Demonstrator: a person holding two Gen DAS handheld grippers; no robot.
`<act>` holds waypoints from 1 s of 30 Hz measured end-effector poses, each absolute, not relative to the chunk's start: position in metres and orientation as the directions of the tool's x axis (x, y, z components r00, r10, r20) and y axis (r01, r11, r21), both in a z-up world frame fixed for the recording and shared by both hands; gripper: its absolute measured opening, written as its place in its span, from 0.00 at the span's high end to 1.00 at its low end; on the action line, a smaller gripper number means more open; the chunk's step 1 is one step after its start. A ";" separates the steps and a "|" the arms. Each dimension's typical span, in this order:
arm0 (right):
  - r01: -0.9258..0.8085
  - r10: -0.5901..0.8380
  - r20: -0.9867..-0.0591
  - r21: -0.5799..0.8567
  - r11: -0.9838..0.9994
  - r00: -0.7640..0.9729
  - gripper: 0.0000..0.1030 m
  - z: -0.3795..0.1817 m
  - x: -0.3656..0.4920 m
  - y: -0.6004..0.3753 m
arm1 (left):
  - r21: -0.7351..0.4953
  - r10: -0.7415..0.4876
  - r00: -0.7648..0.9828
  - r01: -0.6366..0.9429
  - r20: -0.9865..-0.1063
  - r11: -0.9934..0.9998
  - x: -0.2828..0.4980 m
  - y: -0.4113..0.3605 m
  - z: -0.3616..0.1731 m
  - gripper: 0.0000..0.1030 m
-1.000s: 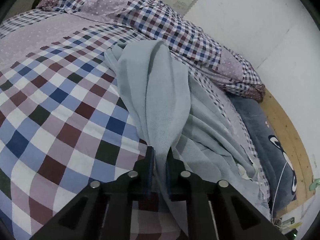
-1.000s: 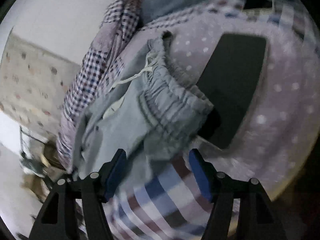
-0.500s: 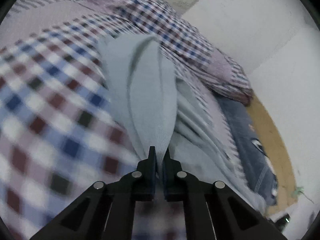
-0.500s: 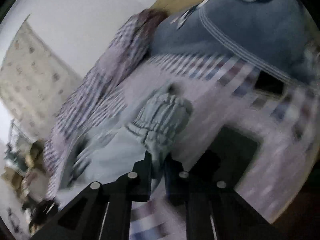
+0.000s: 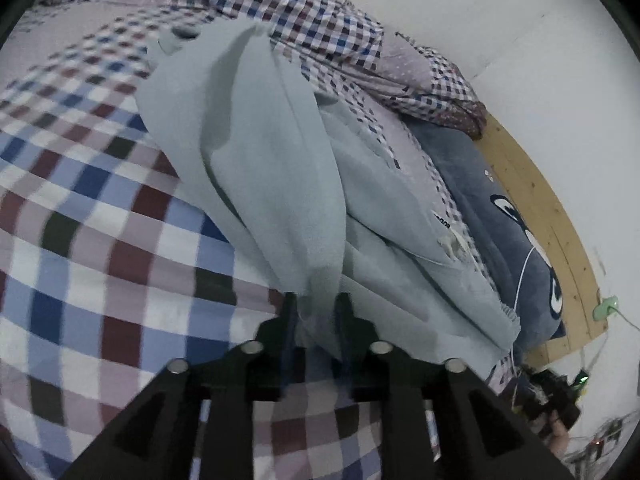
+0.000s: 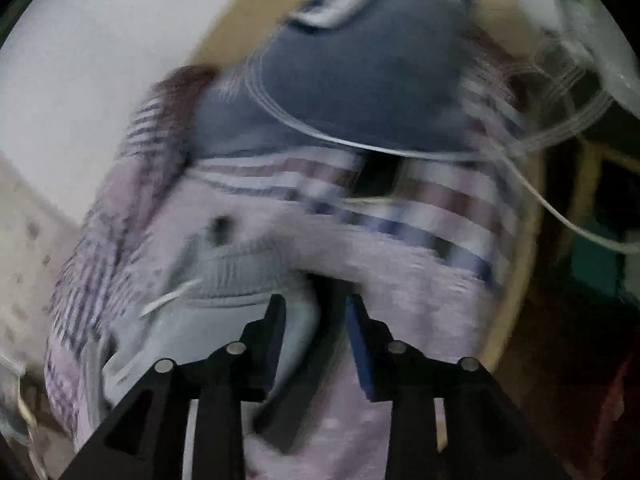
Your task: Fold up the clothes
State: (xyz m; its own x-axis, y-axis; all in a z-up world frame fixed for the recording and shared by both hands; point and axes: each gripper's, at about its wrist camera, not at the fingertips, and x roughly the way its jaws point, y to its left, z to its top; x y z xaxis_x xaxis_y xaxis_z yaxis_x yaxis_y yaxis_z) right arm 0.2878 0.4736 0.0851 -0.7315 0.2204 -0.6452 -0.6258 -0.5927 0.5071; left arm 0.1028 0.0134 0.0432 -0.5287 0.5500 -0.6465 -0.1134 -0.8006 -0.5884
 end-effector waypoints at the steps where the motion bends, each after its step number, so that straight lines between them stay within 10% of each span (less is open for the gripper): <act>1: -0.580 0.197 -0.623 0.501 -0.643 -0.757 0.63 0.093 0.279 0.459 | -0.590 0.549 -0.536 -0.114 -0.641 -0.799 0.105 0.010 0.046 0.63; 8: -0.138 -0.193 -0.576 0.481 -0.866 -0.794 0.53 0.105 0.178 0.308 | -0.666 0.574 -0.623 -0.112 -0.531 -0.738 0.100 -0.044 0.063 0.26; 22: 0.160 -0.565 -0.613 0.588 -0.793 -0.552 0.52 0.053 0.011 0.119 | -0.772 0.570 -0.686 -0.019 -0.453 -0.636 0.071 -0.144 0.057 0.23; 24: 0.225 -0.576 -0.607 0.556 -0.800 -0.548 0.73 0.056 0.009 0.092 | -0.768 0.571 -0.689 -0.034 -0.446 -0.640 0.067 -0.150 0.062 0.23; 26: 0.347 -0.505 -0.647 0.367 -0.863 -0.572 0.94 0.074 0.016 0.051 | -0.760 0.566 -0.694 -0.042 -0.444 -0.648 0.063 -0.157 0.066 0.23; 30: 0.707 -0.377 -0.665 -0.330 -0.625 -0.645 0.93 0.079 0.119 -0.072 | -0.727 0.528 -0.711 -0.035 -0.464 -0.686 0.058 -0.179 0.072 0.23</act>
